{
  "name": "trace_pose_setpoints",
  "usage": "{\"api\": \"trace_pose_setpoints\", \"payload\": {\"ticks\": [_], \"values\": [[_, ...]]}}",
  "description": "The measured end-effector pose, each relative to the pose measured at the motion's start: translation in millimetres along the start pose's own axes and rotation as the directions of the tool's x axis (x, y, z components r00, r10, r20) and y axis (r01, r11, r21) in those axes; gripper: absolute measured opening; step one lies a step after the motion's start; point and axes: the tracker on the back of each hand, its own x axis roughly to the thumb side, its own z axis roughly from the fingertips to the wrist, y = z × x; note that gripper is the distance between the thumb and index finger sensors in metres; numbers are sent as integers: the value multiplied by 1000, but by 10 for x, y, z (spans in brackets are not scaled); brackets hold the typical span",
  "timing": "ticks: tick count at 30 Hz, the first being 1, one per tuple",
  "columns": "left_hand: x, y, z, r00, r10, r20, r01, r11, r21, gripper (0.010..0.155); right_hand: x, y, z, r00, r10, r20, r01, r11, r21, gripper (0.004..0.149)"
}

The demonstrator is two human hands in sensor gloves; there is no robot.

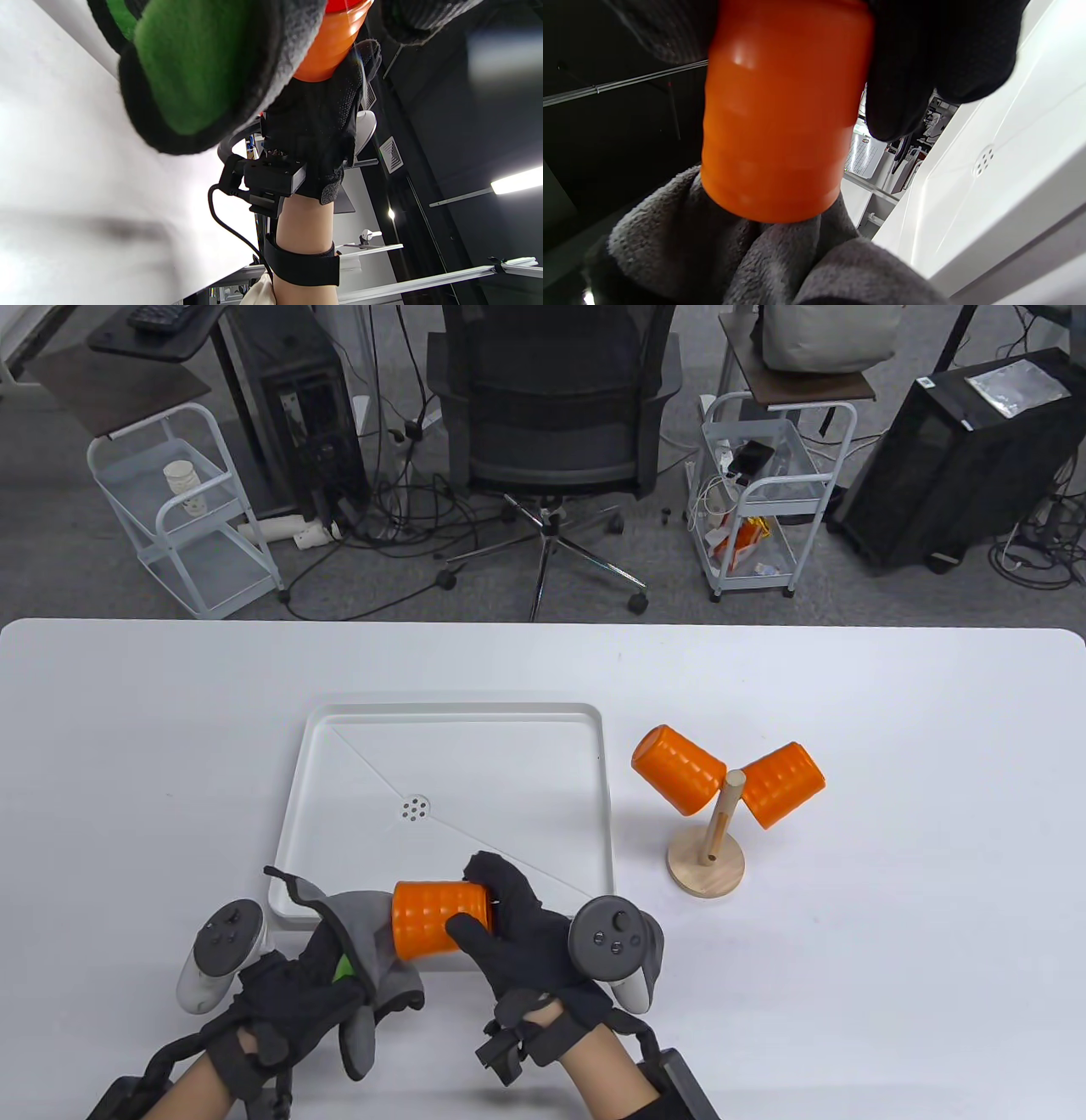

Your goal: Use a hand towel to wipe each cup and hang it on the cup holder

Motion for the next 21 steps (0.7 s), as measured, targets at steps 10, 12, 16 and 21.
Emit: {"api": "trace_pose_setpoints", "payload": {"ticks": [10,12,16,21], "values": [[-14,-65,-24,998,46,47,-44,997,-57,83,-31,71,89,998,-59,-11,60,998,28,76],[-10,-67,-25,998,46,52,-43,997,-60,84,-19,83,98,999,-50,-2,50,998,32,76],[-11,-88,-36,998,22,51,-19,997,-77,85,4,136,116,999,-31,5,31,998,53,77],[-14,-117,-50,999,16,51,-11,995,-102,85,29,210,132,1000,-1,20,-1,996,89,79]]}}
